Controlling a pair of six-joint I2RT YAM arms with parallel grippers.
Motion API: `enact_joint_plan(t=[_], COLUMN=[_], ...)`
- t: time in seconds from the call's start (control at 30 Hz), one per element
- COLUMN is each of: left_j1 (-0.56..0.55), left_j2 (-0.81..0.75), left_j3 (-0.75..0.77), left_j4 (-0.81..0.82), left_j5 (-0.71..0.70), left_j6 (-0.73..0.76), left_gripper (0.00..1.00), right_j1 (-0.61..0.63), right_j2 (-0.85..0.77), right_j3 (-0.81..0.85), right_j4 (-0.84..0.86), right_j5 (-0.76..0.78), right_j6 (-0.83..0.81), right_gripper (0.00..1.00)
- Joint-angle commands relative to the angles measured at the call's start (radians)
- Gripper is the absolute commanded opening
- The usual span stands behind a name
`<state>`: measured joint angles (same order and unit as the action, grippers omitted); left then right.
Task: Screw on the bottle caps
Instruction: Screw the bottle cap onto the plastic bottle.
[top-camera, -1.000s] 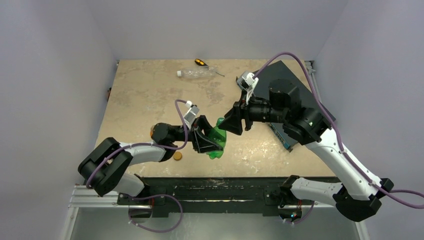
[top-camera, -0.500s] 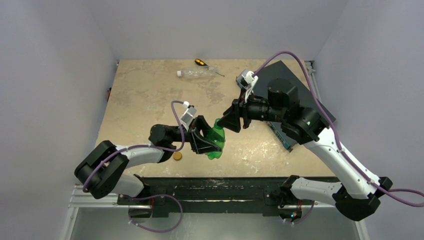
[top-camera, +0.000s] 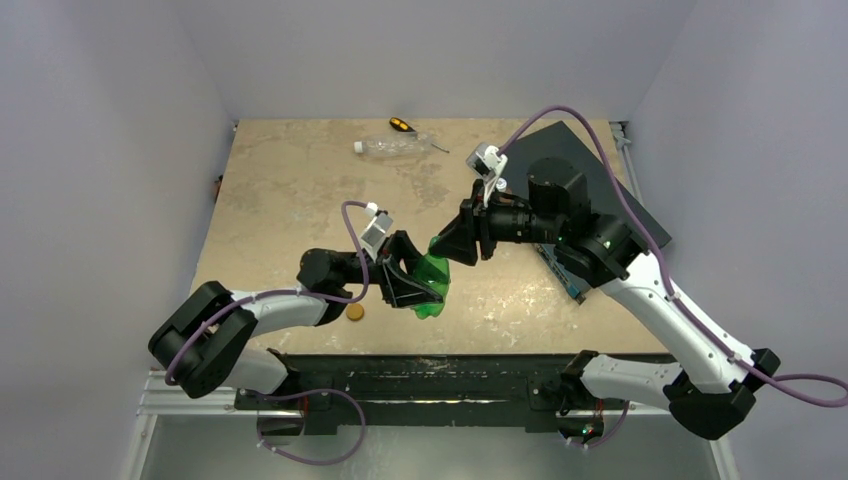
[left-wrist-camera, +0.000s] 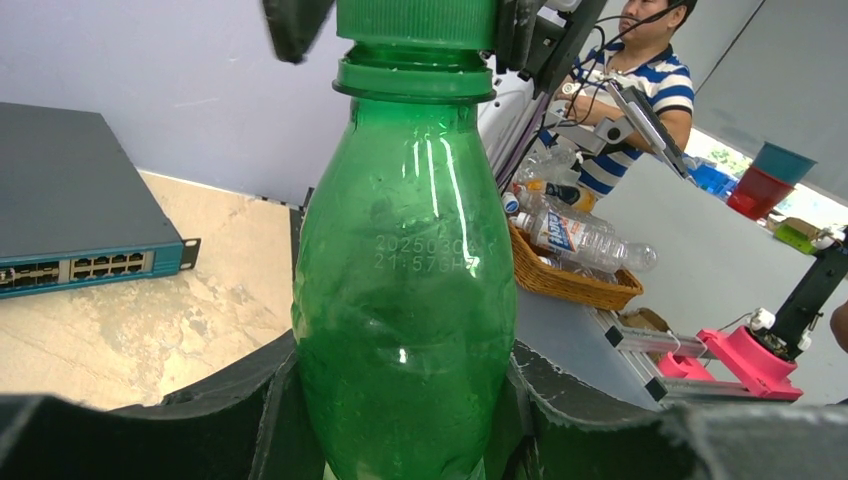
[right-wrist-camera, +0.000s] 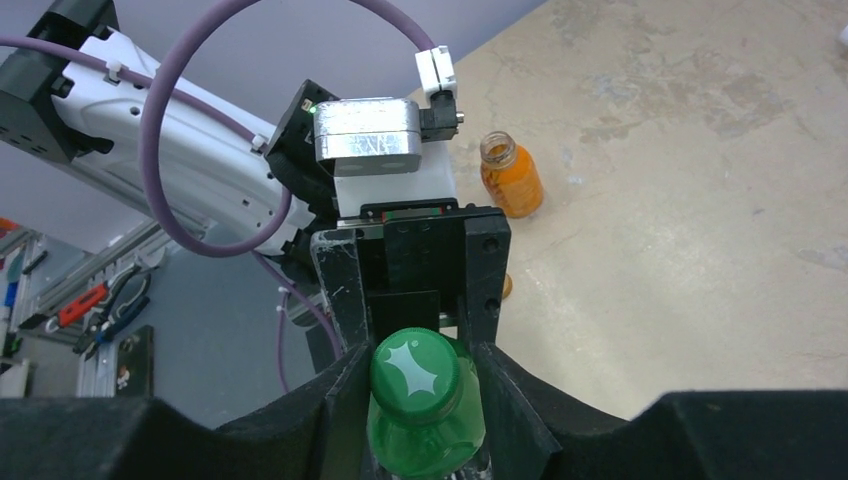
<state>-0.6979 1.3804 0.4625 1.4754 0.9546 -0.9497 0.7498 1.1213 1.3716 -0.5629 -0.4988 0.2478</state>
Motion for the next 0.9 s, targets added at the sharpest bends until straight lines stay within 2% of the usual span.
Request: enact_joint_plan(t=[0.0,0.17,0.23,0.33,0.43,0.53,0.7,0.8,0.87], left_j1=[0.004,0.005,0.006,0.002,0.001,-0.012,-0.082,-0.146,-0.173], left_j2=[-0.026,-0.032,-0.063,-0.138,-0.179,-0.181,-0.146,-0.111,-0.085], left_j3=[0.002,0.002,0.013,0.077,0.174,0.261,0.386,0.446,0.484], left_j4=[0.132,0.059,-0.103,-0.513,-0.794,-0.973,-1.138,-1.178,-1.197], left_j5=[-0.004,-0.025,-0.079,-0.223,-0.425,-0.622,-0.934,-1.110,-1.191], left_j6=[0.015,0.066,0.170,0.415,0.566,0.645,0.747,0.793,0.817], left_gripper=[0.00,0.00,0.00,0.00,0.00,0.00,0.00,0.00,0.00], right_j1=[-0.003,-0.004,-0.002,0.000,0.008,0.033,0.110,0.172,0.187], right_j2=[-0.014,-0.015,-0.007,0.006,0.019,0.056,0.175,0.253,0.286], right_j3=[-0.004,-0.007,-0.005,-0.004,-0.002,0.015,0.116,0.186,0.213], right_j4=[0.052,0.073,0.067,0.057,0.033,-0.010,-0.128,-0.161,-0.150], right_j5=[-0.032,-0.013,0.002,0.049,0.175,0.361,0.680,0.801,0.822], right_j6=[0.027,0.053,0.066,0.103,0.159,0.225,0.365,0.433,0.462], right_gripper=[0.43,0.27,0.19,0.11,0.08,0.07,0.05,0.05,0.05])
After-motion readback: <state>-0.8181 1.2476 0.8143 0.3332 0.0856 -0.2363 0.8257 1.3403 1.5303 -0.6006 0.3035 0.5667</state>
